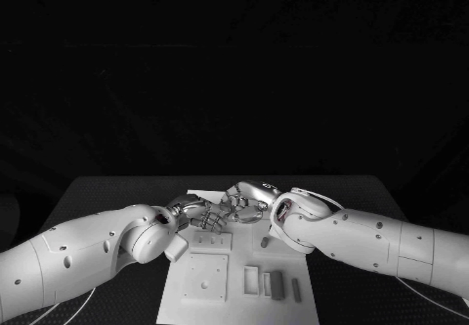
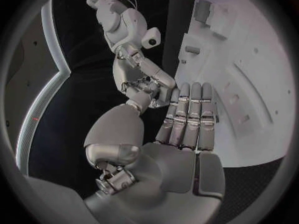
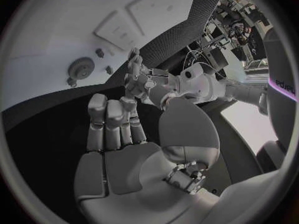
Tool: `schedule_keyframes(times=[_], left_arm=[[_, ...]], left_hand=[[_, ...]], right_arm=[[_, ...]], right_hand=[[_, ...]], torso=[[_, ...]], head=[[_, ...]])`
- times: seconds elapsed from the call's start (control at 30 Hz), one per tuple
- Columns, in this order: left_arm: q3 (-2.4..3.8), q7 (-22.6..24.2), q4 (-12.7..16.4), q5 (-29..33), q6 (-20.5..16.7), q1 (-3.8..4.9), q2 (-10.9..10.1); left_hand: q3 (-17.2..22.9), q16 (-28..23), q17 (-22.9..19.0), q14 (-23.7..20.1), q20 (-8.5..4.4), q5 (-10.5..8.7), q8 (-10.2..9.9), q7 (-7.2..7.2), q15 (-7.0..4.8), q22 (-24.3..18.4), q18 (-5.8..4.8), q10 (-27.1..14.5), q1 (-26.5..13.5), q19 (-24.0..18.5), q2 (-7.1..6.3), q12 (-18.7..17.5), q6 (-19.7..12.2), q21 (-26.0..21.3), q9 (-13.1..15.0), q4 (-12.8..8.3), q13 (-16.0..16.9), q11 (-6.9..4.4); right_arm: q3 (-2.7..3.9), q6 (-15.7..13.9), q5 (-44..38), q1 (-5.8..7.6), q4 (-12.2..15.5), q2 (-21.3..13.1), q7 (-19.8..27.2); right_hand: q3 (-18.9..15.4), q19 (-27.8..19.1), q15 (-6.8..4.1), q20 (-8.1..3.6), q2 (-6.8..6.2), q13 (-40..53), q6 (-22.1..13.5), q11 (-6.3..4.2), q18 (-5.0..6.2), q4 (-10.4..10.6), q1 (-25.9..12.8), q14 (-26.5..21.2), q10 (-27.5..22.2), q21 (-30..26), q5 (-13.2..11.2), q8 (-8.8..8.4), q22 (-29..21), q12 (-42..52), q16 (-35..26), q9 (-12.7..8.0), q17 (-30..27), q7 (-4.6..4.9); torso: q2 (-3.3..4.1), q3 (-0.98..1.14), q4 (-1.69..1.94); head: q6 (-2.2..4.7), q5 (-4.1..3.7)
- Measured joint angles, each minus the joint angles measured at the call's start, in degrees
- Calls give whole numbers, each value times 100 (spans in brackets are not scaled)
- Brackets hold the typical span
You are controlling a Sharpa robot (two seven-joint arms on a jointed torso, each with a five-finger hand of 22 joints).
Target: Assemble the parts on the task board
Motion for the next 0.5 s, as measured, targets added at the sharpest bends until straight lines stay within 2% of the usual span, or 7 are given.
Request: schedule_keyframes(times=[0.13, 0.5], left_arm=[[0, -11, -8, 2, 1, 0, -4], [-1, -30, -57, 6, 0, -9, 10]], left_hand=[[46, -20, 22, 3, 0, 0, 0, -59, -3, 20, 0, 20, 62, 0, 136, 0, 59, 0, 1, -47, 29, -20], [335, -48, 87, 64, 0, -2, 56, -178, -23, 68, 0, 175, 218, 0, 372, 34, 260, 0, 35, -139, 115, -116]], right_arm=[[-1, 1, 1, -4, -8, 6, 3], [-1, 30, 3, -13, -27, 14, 6]], right_hand=[[0, 0, 1, 0, 0, 0, 0, 0, 0, 0, 0, 1, 0, 0, 0, -4, 0, 0, 0, 0, 0, 0], [0, 0, 2, 1, -7, 1, 1, 0, 0, 0, -8, 2, 0, 0, 0, -21, 0, 0, 0, 3, 0, -1]], torso=[[0, 1, 0], [0, 2, 0]], head=[[-8, -3], [-18, -8]])
